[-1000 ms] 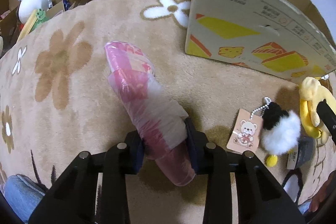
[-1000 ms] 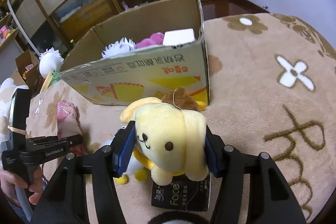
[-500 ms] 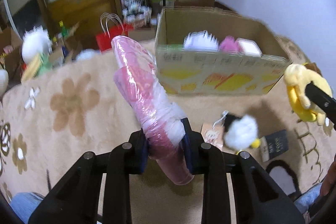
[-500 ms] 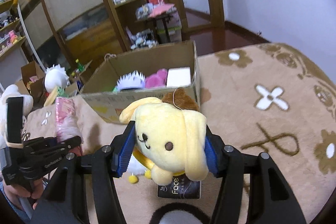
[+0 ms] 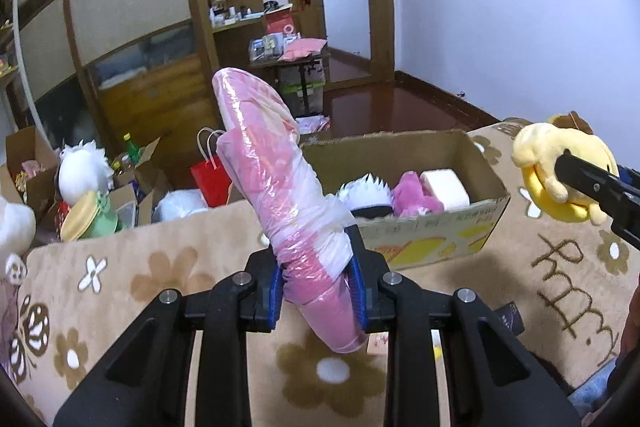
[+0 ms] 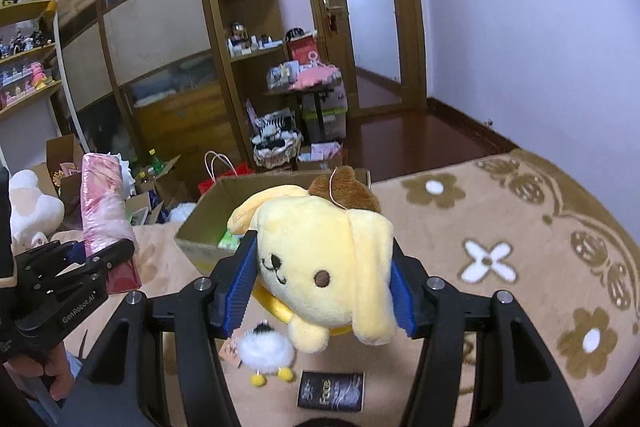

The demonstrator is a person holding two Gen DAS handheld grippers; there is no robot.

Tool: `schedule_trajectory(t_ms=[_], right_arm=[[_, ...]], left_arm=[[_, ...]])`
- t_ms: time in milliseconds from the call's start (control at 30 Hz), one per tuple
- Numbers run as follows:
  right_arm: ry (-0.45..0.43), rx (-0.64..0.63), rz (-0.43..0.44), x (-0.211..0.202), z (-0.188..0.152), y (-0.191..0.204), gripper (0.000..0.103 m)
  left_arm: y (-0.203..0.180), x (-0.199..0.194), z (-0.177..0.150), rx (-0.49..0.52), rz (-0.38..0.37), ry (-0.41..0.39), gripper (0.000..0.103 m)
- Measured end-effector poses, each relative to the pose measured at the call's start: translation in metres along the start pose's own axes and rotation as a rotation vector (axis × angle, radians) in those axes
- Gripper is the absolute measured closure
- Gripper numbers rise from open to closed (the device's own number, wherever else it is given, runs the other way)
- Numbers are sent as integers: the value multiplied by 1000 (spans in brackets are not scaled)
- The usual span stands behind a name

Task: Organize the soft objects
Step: 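Lift both held items and carry them over the cardboard box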

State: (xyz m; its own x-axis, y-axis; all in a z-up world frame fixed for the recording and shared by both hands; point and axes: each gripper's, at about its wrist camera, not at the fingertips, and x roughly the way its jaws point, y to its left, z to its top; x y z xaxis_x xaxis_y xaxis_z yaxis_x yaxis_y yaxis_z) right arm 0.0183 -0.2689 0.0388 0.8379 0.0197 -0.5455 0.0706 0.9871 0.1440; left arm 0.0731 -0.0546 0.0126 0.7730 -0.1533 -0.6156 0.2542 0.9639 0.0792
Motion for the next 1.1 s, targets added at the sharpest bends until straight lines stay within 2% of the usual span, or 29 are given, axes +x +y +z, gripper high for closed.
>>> schedule_trajectory(t_ms=[333,467,800,1100], right_arm=[[-29,-32,-9,25,27,-1,41],[-36,-37,-9,39,33,-2,41],[-15,-1,37,77,36,-13,40],[10,-57,2,100,23,-9,39]], left_arm=[[-11,20,41,75,-4,-76,77],[-14,35,49,95,-1,-78,77],[-18,79,50,87,-41,14,76],[-24,109,37,92,-77,85,76]])
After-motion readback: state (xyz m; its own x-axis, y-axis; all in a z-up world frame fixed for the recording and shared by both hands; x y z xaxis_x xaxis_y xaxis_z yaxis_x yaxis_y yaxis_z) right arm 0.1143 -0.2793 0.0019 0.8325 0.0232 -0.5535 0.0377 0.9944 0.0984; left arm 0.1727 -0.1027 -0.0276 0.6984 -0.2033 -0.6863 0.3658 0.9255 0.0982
